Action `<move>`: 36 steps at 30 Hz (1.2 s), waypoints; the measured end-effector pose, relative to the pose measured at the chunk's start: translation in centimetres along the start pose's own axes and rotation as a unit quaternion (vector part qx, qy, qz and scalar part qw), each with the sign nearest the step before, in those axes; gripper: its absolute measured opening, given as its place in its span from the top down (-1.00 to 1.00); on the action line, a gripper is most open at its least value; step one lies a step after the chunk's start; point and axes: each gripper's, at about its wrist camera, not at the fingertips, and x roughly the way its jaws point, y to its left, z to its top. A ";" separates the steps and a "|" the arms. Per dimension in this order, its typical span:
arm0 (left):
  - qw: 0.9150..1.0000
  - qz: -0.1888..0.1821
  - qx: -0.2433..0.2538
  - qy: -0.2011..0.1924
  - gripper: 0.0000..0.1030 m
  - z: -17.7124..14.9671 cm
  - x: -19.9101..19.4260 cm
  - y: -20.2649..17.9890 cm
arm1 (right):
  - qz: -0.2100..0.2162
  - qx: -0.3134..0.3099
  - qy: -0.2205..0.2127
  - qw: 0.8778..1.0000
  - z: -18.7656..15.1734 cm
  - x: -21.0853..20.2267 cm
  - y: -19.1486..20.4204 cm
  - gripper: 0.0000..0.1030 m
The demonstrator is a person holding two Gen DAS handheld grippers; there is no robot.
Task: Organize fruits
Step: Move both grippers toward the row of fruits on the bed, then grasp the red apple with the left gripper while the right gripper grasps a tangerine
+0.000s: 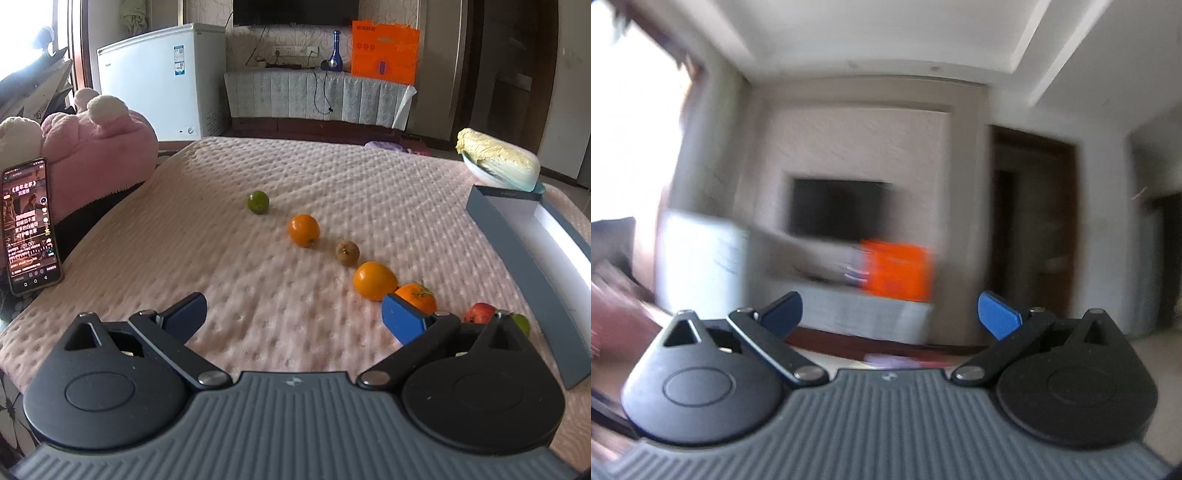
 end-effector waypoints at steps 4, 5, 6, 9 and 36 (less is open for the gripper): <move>1.000 0.007 -0.002 -0.005 -0.99 0.0 -1.1 0.7 | 0.106 0.010 0.045 0.993 -2.4 -0.9 4.7 -1.00; 1.000 0.009 -0.005 -0.011 -0.99 0.0 -1.6 1.0 | 0.124 0.006 0.062 0.990 -3.4 -0.9 5.6 -1.00; 1.000 0.010 -0.008 -0.017 -0.99 0.0 -2.1 1.5 | 0.138 -0.004 0.081 0.987 -4.7 -0.9 6.5 -0.99; 0.999 0.002 -0.023 -0.036 -0.99 0.1 -3.9 3.1 | 0.172 -0.049 0.142 0.974 -8.3 -1.3 8.8 -0.88; 0.993 -0.076 0.087 0.011 -0.62 -2.8 -3.2 0.4 | 0.148 -0.116 0.344 0.920 -19.5 9.5 12.9 0.00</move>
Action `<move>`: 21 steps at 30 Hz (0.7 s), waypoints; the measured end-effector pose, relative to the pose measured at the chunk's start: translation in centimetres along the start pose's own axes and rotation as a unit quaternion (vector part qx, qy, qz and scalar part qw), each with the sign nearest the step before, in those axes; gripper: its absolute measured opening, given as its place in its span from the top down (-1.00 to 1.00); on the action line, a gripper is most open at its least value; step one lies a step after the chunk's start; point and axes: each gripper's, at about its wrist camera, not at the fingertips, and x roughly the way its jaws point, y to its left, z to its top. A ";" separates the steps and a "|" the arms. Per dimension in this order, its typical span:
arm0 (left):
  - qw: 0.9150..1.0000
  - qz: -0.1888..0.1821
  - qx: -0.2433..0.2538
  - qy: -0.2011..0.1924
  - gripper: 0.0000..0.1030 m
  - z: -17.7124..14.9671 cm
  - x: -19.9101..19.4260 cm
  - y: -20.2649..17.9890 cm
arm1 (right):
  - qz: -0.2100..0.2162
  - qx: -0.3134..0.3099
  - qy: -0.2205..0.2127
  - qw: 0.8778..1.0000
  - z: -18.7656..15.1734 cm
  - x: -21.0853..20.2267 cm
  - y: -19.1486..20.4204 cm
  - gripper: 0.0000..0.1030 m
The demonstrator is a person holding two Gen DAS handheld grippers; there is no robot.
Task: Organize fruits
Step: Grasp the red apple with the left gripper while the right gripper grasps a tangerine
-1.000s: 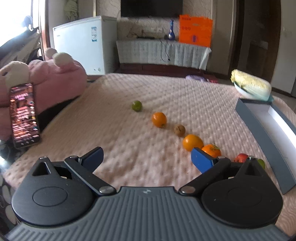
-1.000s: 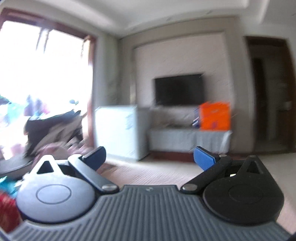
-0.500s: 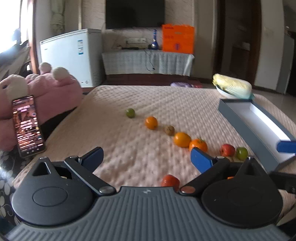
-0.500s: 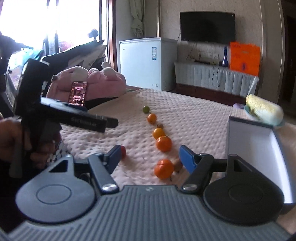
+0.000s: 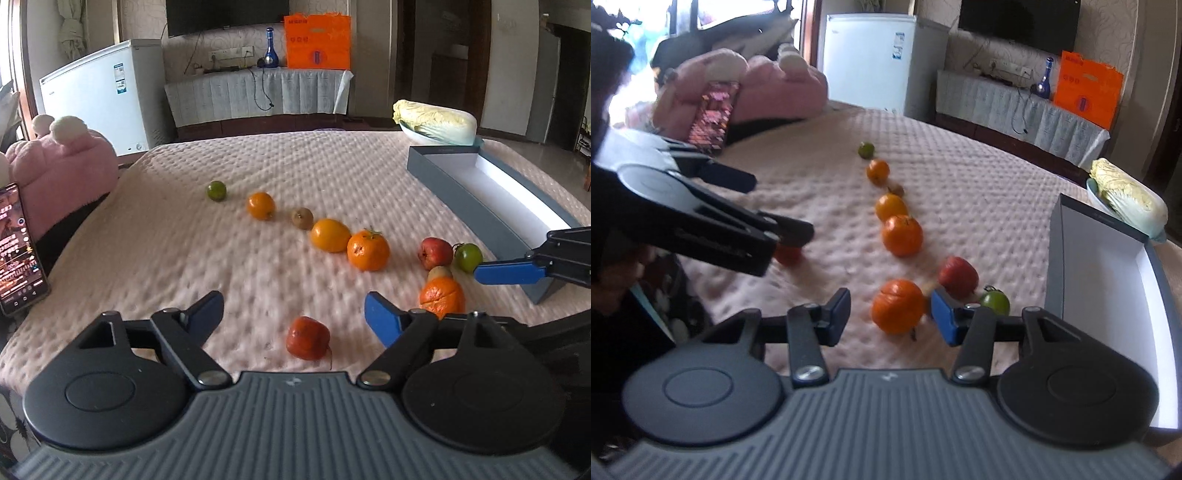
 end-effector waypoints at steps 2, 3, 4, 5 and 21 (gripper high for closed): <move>1.000 -0.007 0.005 0.010 -0.60 -0.1 0.5 -0.1 | -0.002 0.005 0.012 1.000 0.0 0.6 -0.1 0.00; 1.000 -0.007 0.008 0.015 -0.60 -0.2 0.9 -0.2 | -0.001 0.006 0.017 1.000 0.0 0.8 0.0 0.00; 1.000 -0.006 0.010 0.020 -0.60 -0.2 1.2 -0.3 | 0.001 0.006 0.021 1.000 0.0 1.2 0.0 0.00; 1.000 -0.007 0.011 0.026 -0.60 -0.3 1.5 -0.3 | 0.003 0.003 0.023 1.000 0.0 1.5 0.1 0.00; 0.997 -0.008 0.002 0.070 -0.07 -0.8 4.0 -0.2 | 0.006 0.029 0.029 0.999 0.1 2.1 0.0 0.26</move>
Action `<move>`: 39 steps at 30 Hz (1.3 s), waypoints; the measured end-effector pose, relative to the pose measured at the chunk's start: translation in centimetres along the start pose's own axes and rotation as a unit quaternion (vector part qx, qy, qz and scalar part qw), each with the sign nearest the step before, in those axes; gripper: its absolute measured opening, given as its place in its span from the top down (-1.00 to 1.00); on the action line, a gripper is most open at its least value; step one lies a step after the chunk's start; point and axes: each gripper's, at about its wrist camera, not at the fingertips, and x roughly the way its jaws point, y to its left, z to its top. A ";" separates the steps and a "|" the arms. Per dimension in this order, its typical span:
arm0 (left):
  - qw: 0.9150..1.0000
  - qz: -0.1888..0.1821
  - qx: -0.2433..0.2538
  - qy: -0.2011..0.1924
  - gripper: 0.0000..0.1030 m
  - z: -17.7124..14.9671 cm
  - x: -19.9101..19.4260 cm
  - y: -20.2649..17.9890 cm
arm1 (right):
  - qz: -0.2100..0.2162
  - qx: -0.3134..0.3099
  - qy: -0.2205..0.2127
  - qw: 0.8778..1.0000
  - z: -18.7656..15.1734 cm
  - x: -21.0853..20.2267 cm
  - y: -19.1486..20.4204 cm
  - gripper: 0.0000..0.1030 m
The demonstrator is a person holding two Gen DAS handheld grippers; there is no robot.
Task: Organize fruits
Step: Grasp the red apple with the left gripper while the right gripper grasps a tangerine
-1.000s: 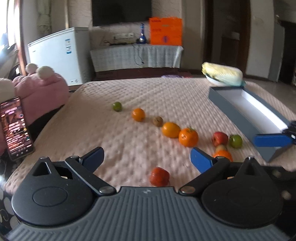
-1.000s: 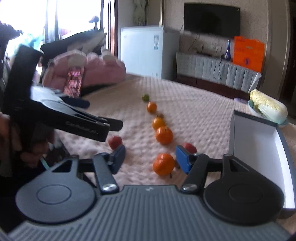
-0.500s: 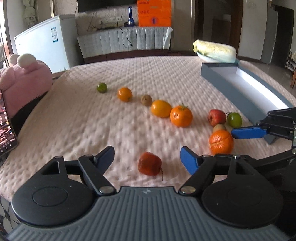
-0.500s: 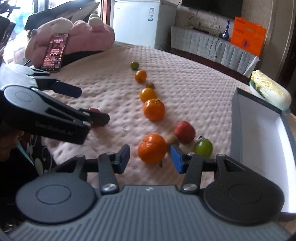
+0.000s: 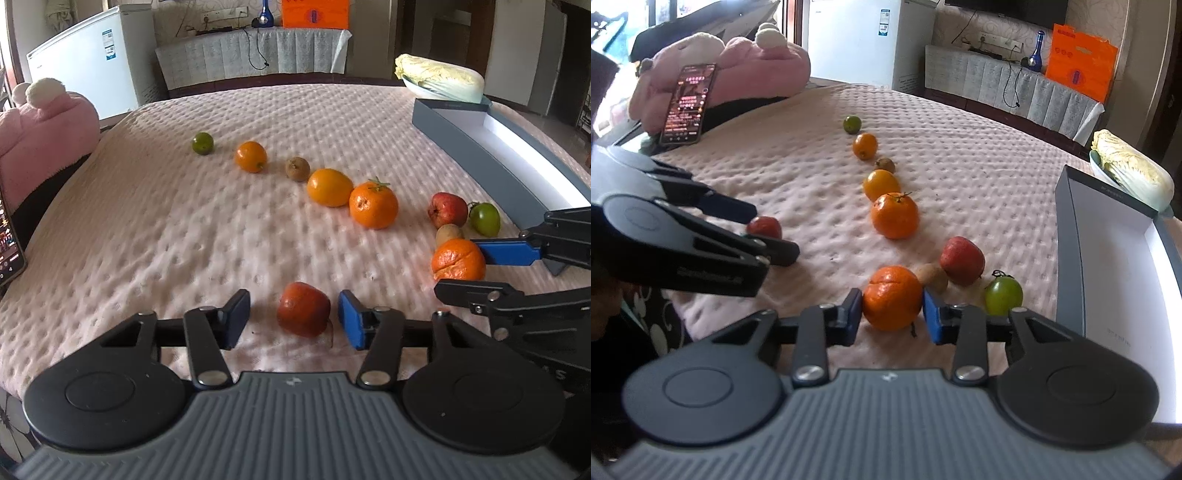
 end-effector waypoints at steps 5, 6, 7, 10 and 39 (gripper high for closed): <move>1.000 -0.009 -0.002 0.000 0.07 0.1 0.1 0.0 | 0.030 0.004 -0.002 1.000 -0.5 -0.9 0.6 0.26; 1.000 -0.009 -0.003 0.000 0.08 0.1 0.1 0.0 | 0.029 0.004 0.005 1.000 -0.6 -0.7 0.7 0.26; 1.000 -0.007 -0.005 0.000 0.08 0.1 0.1 0.0 | 0.029 0.006 0.007 1.000 -0.7 -0.6 0.6 0.26; 1.000 -0.004 -0.011 0.000 0.07 0.2 0.2 -0.1 | 0.031 0.012 0.007 0.999 -0.7 -0.5 0.5 0.25; 1.000 -0.005 -0.006 -0.010 0.05 -0.2 0.2 0.0 | 0.027 0.031 -0.003 0.999 -0.4 -1.0 -0.2 0.26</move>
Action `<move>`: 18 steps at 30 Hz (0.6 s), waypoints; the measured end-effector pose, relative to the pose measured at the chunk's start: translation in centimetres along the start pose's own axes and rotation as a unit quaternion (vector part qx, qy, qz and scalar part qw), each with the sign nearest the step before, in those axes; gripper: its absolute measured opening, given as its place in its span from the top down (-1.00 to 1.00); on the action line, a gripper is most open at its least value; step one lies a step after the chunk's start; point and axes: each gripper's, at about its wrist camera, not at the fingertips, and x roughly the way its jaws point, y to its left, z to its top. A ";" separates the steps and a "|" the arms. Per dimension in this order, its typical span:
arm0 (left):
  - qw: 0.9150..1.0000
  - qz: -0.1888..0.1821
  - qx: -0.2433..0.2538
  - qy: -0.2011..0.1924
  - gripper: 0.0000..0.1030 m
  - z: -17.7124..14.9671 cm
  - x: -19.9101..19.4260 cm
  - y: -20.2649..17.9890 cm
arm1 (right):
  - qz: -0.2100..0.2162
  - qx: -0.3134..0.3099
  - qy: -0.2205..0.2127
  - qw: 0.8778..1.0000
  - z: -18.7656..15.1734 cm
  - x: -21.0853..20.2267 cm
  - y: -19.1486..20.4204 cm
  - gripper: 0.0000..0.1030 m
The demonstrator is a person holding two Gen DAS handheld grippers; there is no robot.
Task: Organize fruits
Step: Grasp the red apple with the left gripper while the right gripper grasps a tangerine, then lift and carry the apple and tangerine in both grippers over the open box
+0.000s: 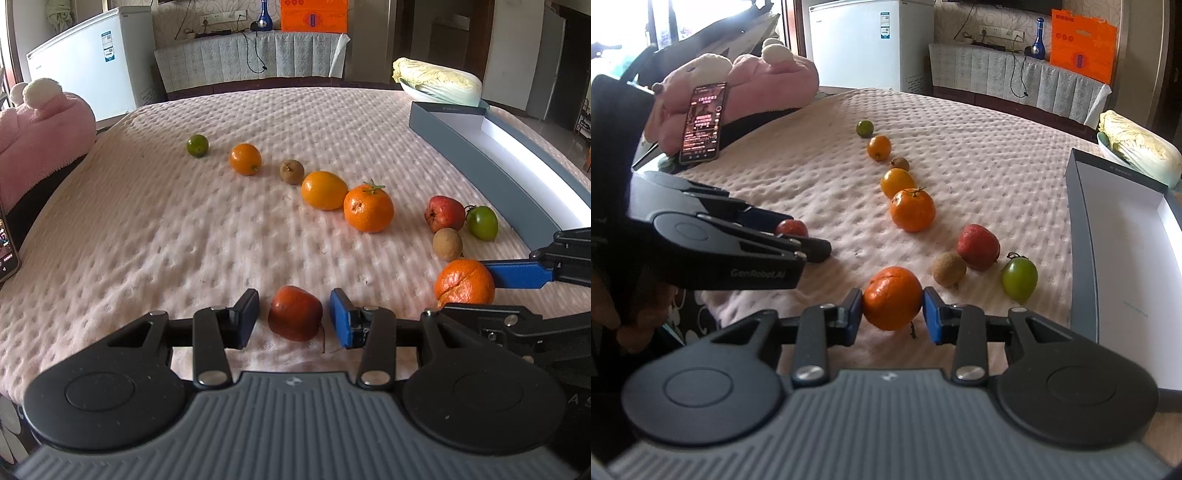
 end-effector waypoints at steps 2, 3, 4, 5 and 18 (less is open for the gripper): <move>1.000 0.000 0.004 0.001 0.05 0.0 0.1 -0.1 | -0.002 0.001 -0.002 1.000 0.0 0.0 -0.1 0.26; 1.000 0.000 0.004 0.002 0.05 0.0 0.1 -0.1 | -0.003 0.002 -0.003 1.000 0.0 -0.1 -0.1 0.26; 1.000 -0.001 0.004 0.003 0.07 0.0 0.1 -0.1 | -0.003 0.002 -0.004 1.000 0.0 -0.2 -0.1 0.26; 1.000 -0.001 0.007 0.002 0.09 0.0 0.1 -0.2 | -0.004 0.002 -0.005 1.000 0.0 -0.2 -0.1 0.26; 1.000 -0.005 0.010 0.001 0.35 0.4 0.0 -0.9 | -0.005 -0.001 -0.004 1.000 0.0 -0.2 -0.1 0.26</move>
